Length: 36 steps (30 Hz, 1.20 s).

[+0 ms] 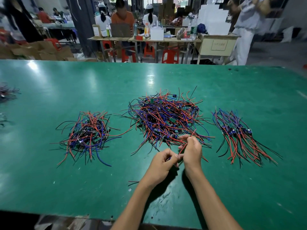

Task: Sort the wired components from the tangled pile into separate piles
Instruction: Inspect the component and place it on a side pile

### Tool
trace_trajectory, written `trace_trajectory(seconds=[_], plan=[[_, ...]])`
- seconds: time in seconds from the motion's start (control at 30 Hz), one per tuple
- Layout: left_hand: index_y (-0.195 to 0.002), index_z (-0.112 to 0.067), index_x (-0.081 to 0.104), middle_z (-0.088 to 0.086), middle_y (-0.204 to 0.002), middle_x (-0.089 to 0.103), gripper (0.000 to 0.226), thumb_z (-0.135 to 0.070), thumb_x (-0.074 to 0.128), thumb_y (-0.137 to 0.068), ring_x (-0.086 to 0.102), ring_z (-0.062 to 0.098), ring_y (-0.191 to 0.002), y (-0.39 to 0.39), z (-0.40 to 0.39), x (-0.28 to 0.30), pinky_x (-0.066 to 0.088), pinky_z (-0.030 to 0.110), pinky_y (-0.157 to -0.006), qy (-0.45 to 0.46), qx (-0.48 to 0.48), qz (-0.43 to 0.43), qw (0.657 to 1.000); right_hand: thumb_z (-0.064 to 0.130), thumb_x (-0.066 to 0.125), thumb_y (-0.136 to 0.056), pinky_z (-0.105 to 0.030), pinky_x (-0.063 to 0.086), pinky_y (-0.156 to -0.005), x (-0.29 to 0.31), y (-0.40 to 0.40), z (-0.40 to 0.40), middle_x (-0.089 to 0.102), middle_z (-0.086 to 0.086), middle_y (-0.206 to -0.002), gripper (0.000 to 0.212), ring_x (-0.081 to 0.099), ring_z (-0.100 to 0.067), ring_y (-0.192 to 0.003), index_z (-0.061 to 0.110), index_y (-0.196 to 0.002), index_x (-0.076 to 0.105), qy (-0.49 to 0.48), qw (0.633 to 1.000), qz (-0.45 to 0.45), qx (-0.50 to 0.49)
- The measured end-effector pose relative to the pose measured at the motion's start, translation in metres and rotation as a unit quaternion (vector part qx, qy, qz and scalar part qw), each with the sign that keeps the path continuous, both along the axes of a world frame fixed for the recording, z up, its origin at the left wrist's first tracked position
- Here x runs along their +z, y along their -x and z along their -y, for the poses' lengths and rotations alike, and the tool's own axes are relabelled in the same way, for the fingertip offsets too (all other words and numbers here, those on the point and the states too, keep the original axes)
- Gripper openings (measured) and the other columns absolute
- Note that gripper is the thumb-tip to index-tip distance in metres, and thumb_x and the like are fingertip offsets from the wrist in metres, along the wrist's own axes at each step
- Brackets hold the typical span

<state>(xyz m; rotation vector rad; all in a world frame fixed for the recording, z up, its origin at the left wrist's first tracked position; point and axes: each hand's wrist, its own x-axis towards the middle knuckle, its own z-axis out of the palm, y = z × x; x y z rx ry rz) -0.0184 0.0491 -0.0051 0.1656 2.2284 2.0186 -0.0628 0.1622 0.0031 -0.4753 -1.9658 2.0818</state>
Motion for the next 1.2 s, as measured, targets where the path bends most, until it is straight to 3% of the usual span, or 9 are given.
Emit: trace_trajectory(seconds=[0.17,0.37,0.5,0.57,0.63,0.8,0.9,1.03,1.2], plan=[[-0.081,-0.024,0.065,-0.001,-0.070,0.070,0.015,-0.029,0.061,-0.094,0.054,0.017,-0.066,-0.007,0.000,0.005,0.042,0.033,-0.065,0.052,-0.018,0.005,0.998,0.013,0.035,-0.098,-0.026,0.044,-0.037,0.009,0.013,-0.012,0.069,0.003,-0.094,0.030,0.057,-0.012,-0.058,0.021,-0.086,0.061,0.085,0.994,0.019,-0.058],[-0.091,-0.013,0.074,-0.008,-0.077,0.072,0.016,-0.017,0.061,-0.099,0.049,0.004,-0.056,-0.007,0.002,0.018,0.037,0.016,-0.051,-0.038,0.016,0.041,0.998,0.026,0.037,-0.109,-0.027,0.054,-0.047,-0.001,-0.001,-0.025,0.072,-0.006,-0.097,0.031,0.060,-0.011,-0.055,0.020,-0.110,0.067,0.153,0.987,-0.049,0.011],[-0.099,-0.022,0.077,-0.015,-0.076,0.067,0.021,-0.031,0.058,-0.099,0.056,-0.002,-0.061,0.001,0.003,0.038,0.044,0.013,-0.055,-0.239,0.103,0.118,0.958,0.021,0.062,-0.100,-0.039,0.057,-0.067,-0.012,-0.020,-0.021,0.073,0.000,-0.095,0.020,0.066,-0.019,-0.071,0.037,-0.112,0.064,-0.115,0.984,-0.084,0.105],[-0.101,-0.026,0.075,-0.013,-0.075,0.066,0.022,-0.036,0.056,-0.099,0.053,0.000,-0.055,0.007,0.003,0.048,0.043,0.018,-0.052,-0.329,0.126,0.160,0.922,0.024,0.074,-0.092,-0.033,0.056,-0.071,-0.012,-0.027,-0.016,0.073,0.006,-0.092,0.025,0.069,-0.018,-0.075,0.039,-0.110,0.065,-0.186,0.959,-0.119,0.177],[-0.105,-0.027,0.073,-0.012,-0.074,0.060,0.023,-0.041,0.057,-0.097,0.043,0.002,-0.052,0.013,0.001,0.053,0.037,0.019,-0.049,-0.328,0.151,0.182,0.915,0.028,0.081,-0.087,-0.023,0.052,-0.067,-0.009,-0.031,-0.013,0.074,0.010,-0.090,0.025,0.068,-0.010,-0.073,0.039,-0.105,0.067,-0.203,0.947,-0.135,0.207],[-0.101,-0.026,0.075,-0.015,-0.082,0.063,0.022,-0.042,0.062,-0.095,0.038,0.006,-0.061,0.013,-0.003,0.048,0.028,0.021,-0.052,-0.305,0.184,0.214,0.910,0.031,0.086,-0.078,-0.028,0.052,-0.066,-0.005,-0.034,-0.018,0.076,-0.002,-0.086,0.022,0.066,-0.022,-0.072,0.030,-0.097,0.076,-0.072,0.967,-0.130,0.207],[-0.105,-0.024,0.075,-0.017,-0.085,0.071,0.024,-0.042,0.069,-0.090,0.049,0.007,-0.067,0.006,-0.007,0.043,0.033,0.024,-0.060,-0.288,0.185,0.225,0.912,0.033,0.078,-0.079,-0.022,0.053,-0.066,-0.003,-0.033,-0.021,0.075,-0.006,-0.080,0.019,0.065,-0.010,-0.070,0.019,-0.093,0.077,0.010,0.977,-0.129,0.167],[-0.103,-0.017,0.074,-0.011,-0.091,0.077,0.024,-0.036,0.074,-0.087,0.058,0.004,-0.062,-0.006,-0.017,0.033,0.040,0.020,-0.057,-0.276,0.198,0.208,0.917,0.031,0.072,-0.085,-0.016,0.049,-0.059,-0.004,-0.030,-0.024,0.073,-0.002,-0.071,0.024,0.060,-0.004,-0.060,0.008,-0.087,0.075,0.048,0.987,-0.120,0.093],[-0.095,-0.013,0.073,0.003,-0.098,0.079,0.019,-0.029,0.076,-0.085,0.059,0.005,-0.058,-0.017,-0.022,0.029,0.045,0.016,-0.053,-0.289,0.205,0.160,0.921,0.021,0.070,-0.093,-0.017,0.048,-0.058,-0.006,-0.029,-0.025,0.069,0.001,-0.071,0.012,0.058,-0.006,-0.062,0.011,-0.089,0.076,0.061,0.984,-0.131,0.107]])
